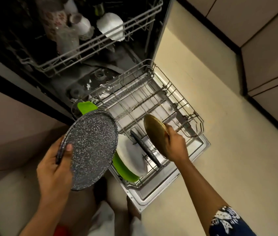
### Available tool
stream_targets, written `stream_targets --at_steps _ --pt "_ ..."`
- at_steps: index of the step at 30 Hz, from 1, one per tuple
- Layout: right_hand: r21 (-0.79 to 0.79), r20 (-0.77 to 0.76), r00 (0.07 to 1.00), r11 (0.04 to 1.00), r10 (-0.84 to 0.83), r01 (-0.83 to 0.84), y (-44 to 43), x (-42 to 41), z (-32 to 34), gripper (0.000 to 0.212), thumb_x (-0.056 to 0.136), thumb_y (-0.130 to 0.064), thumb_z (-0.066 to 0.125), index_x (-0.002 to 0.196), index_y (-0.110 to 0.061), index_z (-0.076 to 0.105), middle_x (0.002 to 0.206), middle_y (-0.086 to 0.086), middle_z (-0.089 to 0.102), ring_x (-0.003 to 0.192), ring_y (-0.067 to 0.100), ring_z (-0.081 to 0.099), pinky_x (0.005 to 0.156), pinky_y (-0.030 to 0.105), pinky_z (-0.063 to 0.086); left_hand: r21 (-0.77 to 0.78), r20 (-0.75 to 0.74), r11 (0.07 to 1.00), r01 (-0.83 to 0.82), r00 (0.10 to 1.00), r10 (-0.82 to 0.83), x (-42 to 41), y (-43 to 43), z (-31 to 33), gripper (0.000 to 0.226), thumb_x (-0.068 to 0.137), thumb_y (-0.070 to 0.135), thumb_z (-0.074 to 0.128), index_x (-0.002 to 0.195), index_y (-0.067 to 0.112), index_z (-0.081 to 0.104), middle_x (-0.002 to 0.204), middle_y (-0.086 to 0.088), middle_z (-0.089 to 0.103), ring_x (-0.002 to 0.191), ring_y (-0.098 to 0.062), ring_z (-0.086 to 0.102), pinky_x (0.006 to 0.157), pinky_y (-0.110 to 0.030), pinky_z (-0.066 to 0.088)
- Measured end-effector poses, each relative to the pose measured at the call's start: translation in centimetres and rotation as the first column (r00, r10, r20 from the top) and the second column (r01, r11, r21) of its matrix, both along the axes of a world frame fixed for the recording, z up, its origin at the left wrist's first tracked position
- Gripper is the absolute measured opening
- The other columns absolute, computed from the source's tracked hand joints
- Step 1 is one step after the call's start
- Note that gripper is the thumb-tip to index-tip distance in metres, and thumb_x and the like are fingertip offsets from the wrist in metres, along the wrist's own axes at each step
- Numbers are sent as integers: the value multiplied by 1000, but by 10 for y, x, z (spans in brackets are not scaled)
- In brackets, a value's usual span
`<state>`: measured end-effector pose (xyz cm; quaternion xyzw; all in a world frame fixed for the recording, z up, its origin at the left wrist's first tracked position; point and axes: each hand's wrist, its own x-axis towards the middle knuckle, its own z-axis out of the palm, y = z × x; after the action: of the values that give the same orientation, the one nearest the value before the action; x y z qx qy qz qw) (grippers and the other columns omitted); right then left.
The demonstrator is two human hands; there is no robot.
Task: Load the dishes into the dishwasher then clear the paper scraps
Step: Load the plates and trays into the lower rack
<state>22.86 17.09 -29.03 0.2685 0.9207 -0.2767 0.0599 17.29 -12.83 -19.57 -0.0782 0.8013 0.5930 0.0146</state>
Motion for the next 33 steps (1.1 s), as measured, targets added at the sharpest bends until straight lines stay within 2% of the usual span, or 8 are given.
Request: stream_targets --at_steps 5,10,15,20,24,26,30,33 --pt "-15 41 998 999 42 -41 -4 -2 -15 50 93 -6 43 140 -24 39 105 13 67 85 24 64 73 26 47 11 -27 1000 23 999 -22 -7 8 -9 24 95 5 51 114 19 58 89 36 65 83 16 58 80 -7 45" --pt "-94 133 991 996 17 -5 -2 -10 -39 43 96 -15 38 134 -33 39 98 5 62 77 17 58 63 19 42 7 -22 1000 24 999 -24 -8 13 -13 30 95 10 53 102 39 59 88 33 67 83 13 60 80 -9 48" --pt "-125 186 982 992 44 -21 -5 -16 -62 57 86 -1 48 134 -30 39 114 10 63 94 24 63 81 36 53 10 -9 1000 18 1000 -18 -7 12 -21 31 95 16 55 98 46 65 92 28 68 85 8 61 83 -15 49" --pt "-142 191 979 989 68 -41 -1 -21 -72 51 88 -12 54 131 -33 39 115 8 63 101 25 60 87 39 51 6 6 1000 16 1000 -16 -5 13 -24 25 93 21 56 100 43 65 93 26 68 88 4 61 87 -23 50" --pt "-160 172 979 984 106 -78 12 -24 -70 52 92 -12 50 142 -20 34 127 12 58 113 29 56 93 36 45 2 22 1000 25 999 -25 -6 17 -20 35 93 18 57 92 52 67 85 29 67 78 11 59 75 -7 48" --pt "-187 167 984 982 57 -26 19 -24 -69 55 91 -11 52 143 -20 33 132 10 55 117 29 54 94 35 43 13 37 999 38 999 -38 -7 21 -16 40 93 16 56 92 55 66 89 29 68 83 10 60 78 -6 48" --pt "-240 195 981 969 -18 66 30 -23 -67 56 90 -10 55 142 -21 36 138 8 51 121 28 51 98 32 41 34 68 998 55 996 -57 -13 30 -14 24 93 22 56 100 43 67 100 13 69 92 0 62 85 -14 50" --pt "-293 214 976 949 -50 113 38 -25 -67 53 91 -7 51 141 -20 37 138 9 51 122 29 51 99 35 41 52 67 995 90 993 -93 -17 44 -5 25 89 25 55 111 19 66 92 16 68 83 7 60 78 -8 49"
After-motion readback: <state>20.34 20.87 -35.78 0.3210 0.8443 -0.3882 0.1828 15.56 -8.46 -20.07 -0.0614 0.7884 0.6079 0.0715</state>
